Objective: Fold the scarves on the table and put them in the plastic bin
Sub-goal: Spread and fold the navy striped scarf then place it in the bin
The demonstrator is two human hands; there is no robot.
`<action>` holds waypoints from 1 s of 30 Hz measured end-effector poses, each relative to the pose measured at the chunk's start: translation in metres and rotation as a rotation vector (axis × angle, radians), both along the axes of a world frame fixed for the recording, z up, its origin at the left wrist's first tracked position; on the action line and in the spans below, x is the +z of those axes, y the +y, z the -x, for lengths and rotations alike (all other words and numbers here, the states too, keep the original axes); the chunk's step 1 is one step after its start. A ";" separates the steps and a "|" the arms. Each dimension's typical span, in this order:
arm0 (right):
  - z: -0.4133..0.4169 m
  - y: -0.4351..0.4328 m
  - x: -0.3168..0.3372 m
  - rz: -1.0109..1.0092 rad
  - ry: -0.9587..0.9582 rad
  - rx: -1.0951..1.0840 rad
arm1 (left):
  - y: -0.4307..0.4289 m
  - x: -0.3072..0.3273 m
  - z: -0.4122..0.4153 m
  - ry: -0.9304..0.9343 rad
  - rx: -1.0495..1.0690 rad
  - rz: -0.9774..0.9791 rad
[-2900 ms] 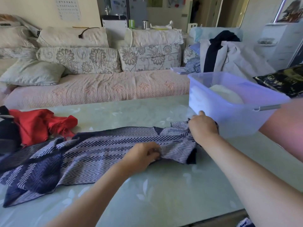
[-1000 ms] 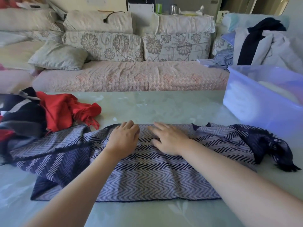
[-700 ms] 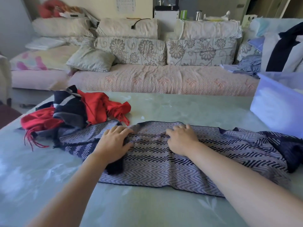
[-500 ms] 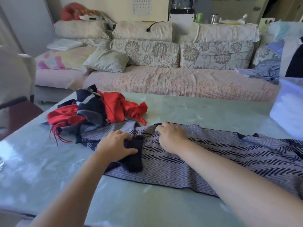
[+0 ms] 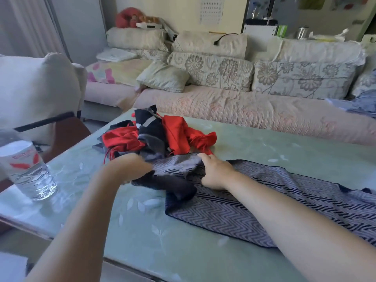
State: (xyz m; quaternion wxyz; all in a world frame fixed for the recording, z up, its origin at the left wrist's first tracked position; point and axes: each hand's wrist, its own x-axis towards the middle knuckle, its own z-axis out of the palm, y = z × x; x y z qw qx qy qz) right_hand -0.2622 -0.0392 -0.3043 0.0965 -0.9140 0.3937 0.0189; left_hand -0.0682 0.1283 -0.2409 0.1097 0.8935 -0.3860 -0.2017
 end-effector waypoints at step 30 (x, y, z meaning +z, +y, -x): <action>0.027 0.026 0.057 -1.034 -0.790 -0.229 | -0.064 0.009 0.087 0.389 -0.022 0.743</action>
